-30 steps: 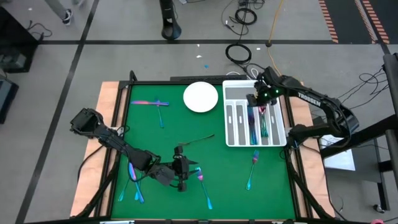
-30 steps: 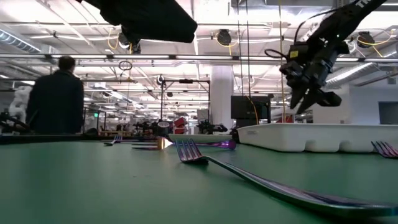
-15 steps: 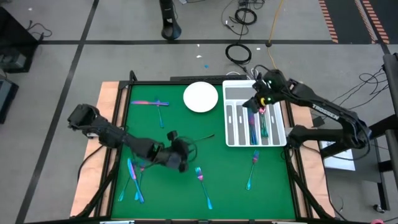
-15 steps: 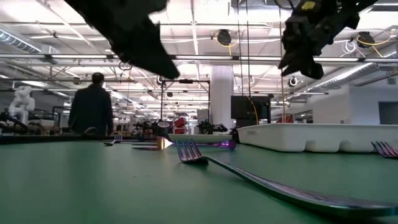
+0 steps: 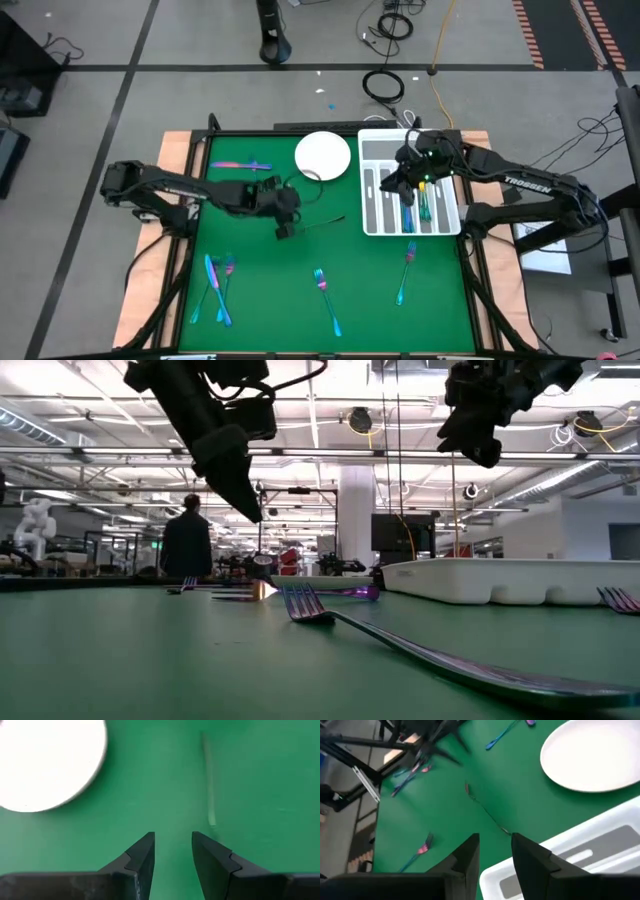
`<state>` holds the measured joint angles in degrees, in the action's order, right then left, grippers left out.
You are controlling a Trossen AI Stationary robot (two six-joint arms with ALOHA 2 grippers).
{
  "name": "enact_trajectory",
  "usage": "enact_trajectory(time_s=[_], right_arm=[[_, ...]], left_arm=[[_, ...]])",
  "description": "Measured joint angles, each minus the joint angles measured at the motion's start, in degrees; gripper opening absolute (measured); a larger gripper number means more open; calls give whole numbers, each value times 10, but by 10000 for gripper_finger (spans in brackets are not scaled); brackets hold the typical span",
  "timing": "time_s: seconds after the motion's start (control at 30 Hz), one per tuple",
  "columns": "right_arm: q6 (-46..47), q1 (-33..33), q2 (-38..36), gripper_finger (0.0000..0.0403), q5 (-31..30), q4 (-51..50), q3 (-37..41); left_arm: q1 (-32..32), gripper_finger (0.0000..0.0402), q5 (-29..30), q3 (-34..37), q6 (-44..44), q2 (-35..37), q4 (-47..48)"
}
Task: Sort silverware
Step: Put the iridescent knife into the white silverware tray
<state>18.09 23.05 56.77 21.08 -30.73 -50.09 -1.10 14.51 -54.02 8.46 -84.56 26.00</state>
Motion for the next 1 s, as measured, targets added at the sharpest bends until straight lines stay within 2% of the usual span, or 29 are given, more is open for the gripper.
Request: enact_trajectory(time_s=[0.27, 0.4, 0.6, 0.73, 0.9, 1.0], right_arm=[[-14, -115, 3, 104, -107, 41, 2], [-40, -168, 4, 104, -106, 96, 21], [-53, -229, 4, 104, -105, 137, 58], [-42, -255, 4, 104, -106, 191, 94], [-36, -275, 4, 104, -106, 251, 135], [-36, -284, 4, 104, -106, 268, 148]], left_arm=[[154, 132, -73, -1, -91, 60, 116], [243, 132, -115, -1, -135, 55, 162], [349, 132, -116, -1, -230, 38, 191], [390, 132, -115, -1, -294, 18, 195], [411, 132, -107, -1, -359, -11, 186], [415, 132, -77, -1, -406, -25, 187]])
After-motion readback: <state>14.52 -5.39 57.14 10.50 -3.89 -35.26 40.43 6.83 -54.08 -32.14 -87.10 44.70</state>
